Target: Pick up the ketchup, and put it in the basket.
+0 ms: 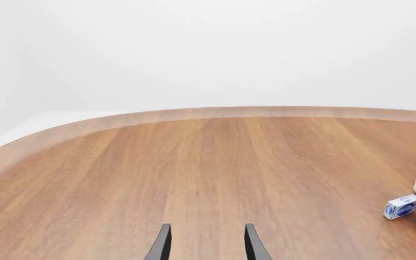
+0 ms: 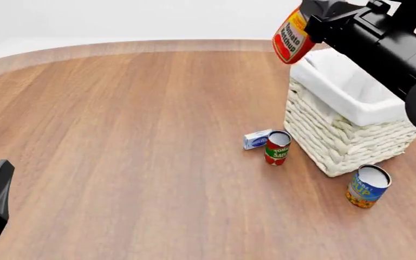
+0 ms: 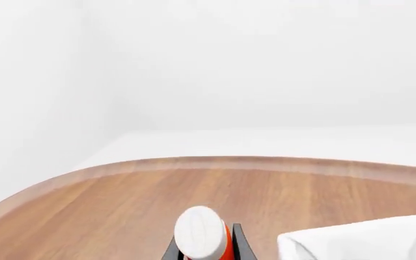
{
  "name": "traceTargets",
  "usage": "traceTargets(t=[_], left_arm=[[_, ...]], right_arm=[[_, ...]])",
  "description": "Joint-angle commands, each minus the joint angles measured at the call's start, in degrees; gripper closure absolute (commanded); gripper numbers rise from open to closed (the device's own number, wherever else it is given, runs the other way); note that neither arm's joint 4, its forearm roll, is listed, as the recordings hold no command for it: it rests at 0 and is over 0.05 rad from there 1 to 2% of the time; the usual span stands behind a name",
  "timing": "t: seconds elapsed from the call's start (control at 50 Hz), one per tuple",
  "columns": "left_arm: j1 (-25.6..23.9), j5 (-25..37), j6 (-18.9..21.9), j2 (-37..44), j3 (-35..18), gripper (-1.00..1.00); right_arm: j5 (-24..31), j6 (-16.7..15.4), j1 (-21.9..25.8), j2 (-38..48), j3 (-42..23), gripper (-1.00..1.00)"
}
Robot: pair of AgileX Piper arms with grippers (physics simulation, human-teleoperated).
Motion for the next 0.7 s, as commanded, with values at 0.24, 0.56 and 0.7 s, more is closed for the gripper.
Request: traceTargets(t=[0.24, 0.56, 0.7], left_arm=[[0.0, 0.0, 0.0, 0.0, 0.0, -1.0], [0.0, 0.0, 0.0, 0.0, 0.0, -1.0], [0.0, 0.0, 0.0, 0.0, 0.0, -1.0]], right_arm=[[-1.3, -0.7, -8.8, -6.2, 4.1, 1.0], [-0.7, -2.9, -14.4, -10.3, 6.6, 1.0], [1.6, -4.9, -15.8, -9.7, 5.9, 1.0]])
